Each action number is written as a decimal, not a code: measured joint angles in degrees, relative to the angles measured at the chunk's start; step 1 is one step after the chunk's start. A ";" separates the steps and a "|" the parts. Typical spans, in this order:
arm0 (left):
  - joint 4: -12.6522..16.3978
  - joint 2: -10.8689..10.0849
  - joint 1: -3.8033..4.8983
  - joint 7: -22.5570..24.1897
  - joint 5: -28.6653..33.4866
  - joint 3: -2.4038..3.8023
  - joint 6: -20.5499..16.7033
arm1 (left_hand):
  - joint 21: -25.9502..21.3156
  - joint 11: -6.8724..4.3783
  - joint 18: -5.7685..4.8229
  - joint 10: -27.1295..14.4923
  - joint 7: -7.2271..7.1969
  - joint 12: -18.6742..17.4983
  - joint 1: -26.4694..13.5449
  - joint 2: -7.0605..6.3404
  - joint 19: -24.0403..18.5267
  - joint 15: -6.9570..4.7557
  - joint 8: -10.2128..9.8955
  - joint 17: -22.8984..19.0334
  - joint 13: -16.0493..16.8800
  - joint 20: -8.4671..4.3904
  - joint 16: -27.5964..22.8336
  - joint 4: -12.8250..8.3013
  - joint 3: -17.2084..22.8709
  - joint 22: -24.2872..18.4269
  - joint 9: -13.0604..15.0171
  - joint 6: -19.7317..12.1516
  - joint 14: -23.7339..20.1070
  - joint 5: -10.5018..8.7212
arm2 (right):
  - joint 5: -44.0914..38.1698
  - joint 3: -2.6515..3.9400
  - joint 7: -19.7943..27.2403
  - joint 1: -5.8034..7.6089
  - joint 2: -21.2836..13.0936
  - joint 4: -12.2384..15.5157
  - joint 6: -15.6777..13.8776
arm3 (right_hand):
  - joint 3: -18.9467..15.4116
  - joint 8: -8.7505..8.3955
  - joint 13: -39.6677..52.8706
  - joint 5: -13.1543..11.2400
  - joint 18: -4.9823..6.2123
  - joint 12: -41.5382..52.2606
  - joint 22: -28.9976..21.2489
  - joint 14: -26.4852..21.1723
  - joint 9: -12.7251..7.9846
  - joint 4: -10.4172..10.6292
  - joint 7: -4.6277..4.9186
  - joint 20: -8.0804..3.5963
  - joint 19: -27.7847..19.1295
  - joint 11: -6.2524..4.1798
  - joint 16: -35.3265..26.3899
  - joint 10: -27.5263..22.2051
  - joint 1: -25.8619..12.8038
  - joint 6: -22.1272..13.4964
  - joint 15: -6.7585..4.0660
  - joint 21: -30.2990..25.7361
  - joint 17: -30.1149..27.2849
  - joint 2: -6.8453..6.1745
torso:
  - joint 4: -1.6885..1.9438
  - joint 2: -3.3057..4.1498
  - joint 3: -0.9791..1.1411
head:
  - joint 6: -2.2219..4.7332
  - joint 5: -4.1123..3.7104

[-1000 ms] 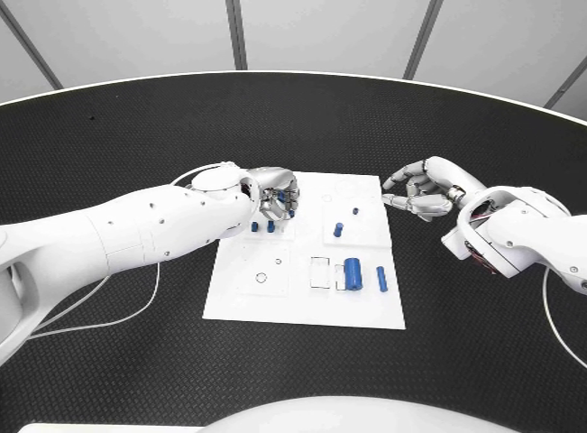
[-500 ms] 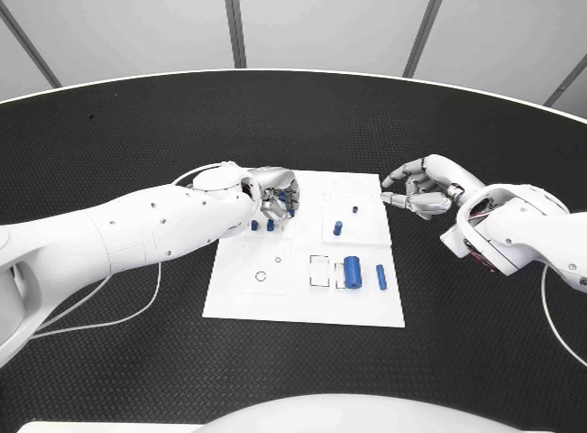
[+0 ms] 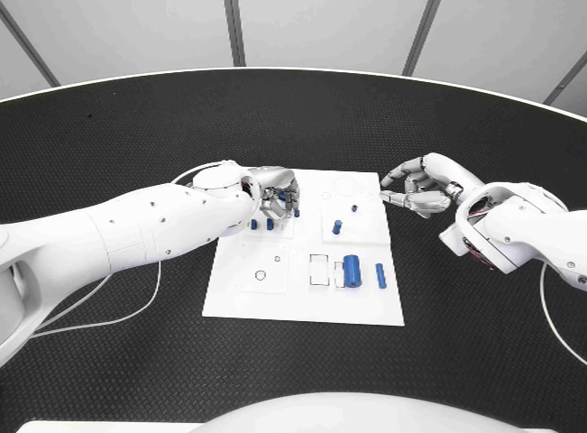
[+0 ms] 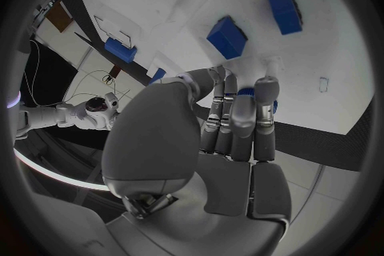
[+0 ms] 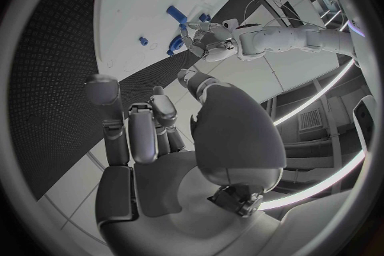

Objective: Assemble the parts on the task board

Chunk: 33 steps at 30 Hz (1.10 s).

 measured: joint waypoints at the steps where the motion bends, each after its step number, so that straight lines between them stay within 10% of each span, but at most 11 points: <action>1: -0.03 0.02 -0.01 -0.03 0.00 0.00 0.05 | 0.02 -0.09 0.00 0.34 -0.05 -0.05 0.03 0.24 0.00 0.00 -0.17 0.15 0.00 0.00 0.15 0.00 0.00 0.19 0.00 0.28 0.00 0.00 | 0.00 0.00 0.00 0.00 0.00 0.00 0.01 | 0.00 0.00 0.00 0.00 0.00 0.00 0.00 0.00 0.00 0.00 0.00 0.00 0.00 0.00 0.00 0.00 0.00 0.00 0.00 0.00 0.00 0.00 | 0.00 0.00 0.00 | -0.01 0.00; 8: -0.06 0.23 -0.06 -0.03 0.14 0.00 0.36 | 0.21 -0.30 0.01 0.72 0.10 -0.05 -0.39 -0.06 0.00 0.21 -1.81 0.16 0.28 0.00 0.28 -0.15 -0.35 0.37 -0.51 -0.45 0.21 0.00 | 0.00 0.00 -0.02 0.00 0.00 -0.03 0.02 | 0.00 0.00 0.00 0.00 0.00 0.00 0.00 0.00 0.00 0.00 0.00 0.00 0.00 0.00 0.00 0.00 0.00 0.00 0.00 0.00 0.00 0.00 | -0.01 -0.01 -0.02 | -0.05 -0.01; 12: -0.05 0.35 -0.07 -0.15 0.17 -0.01 0.28 | 0.21 0.36 0.02 -0.60 -0.14 -2.35 -1.91 -1.23 -0.06 0.21 -4.69 -0.22 22.93 0.06 0.47 0.44 -1.76 0.37 -1.69 -5.26 0.21 0.23 | 0.00 0.00 -0.02 0.00 0.00 -0.02 0.02 | 0.00 0.00 0.00 0.00 0.00 0.00 0.00 0.00 0.01 0.00 0.00 0.00 0.00 0.00 0.00 0.00 0.00 0.00 0.00 0.00 0.00 0.00 | -0.02 0.00 -0.02 | -0.05 -0.01; 30: 1.36 -0.49 -0.07 -0.48 0.20 0.00 -0.19 | 0.21 0.84 0.02 -1.47 1.04 -3.68 -3.43 -1.74 -0.27 0.62 -4.83 -1.09 26.31 0.55 0.55 0.80 -3.83 0.11 -1.90 -3.73 -0.21 0.17 | 0.00 0.00 -0.06 0.00 -0.15 0.04 0.01 | 0.00 0.00 0.00 0.00 0.00 0.00 0.00 0.00 0.01 0.00 0.00 0.00 0.00 0.00 0.00 0.00 0.00 0.00 0.00 0.00 -0.01 0.00 | 0.01 -0.02 -0.02 | 0.08 -0.20; 33: 2.33 -1.27 -0.06 -0.34 0.20 0.00 -0.88 | 0.21 0.84 0.02 -1.46 1.13 -3.88 -3.17 -1.48 -0.27 0.62 -4.83 -1.09 20.74 0.55 0.80 0.80 -3.82 0.07 -1.90 -3.58 -0.21 0.18 | 0.00 0.00 -0.06 0.00 -0.21 0.04 -0.01 | 0.00 0.00 0.00 0.00 0.00 0.00 0.00 0.00 0.01 0.00 0.00 0.00 0.00 0.00 0.00 0.00 0.00 0.00 0.00 0.00 -0.01 0.00 | 0.07 -0.04 -0.02 | 0.12 -0.30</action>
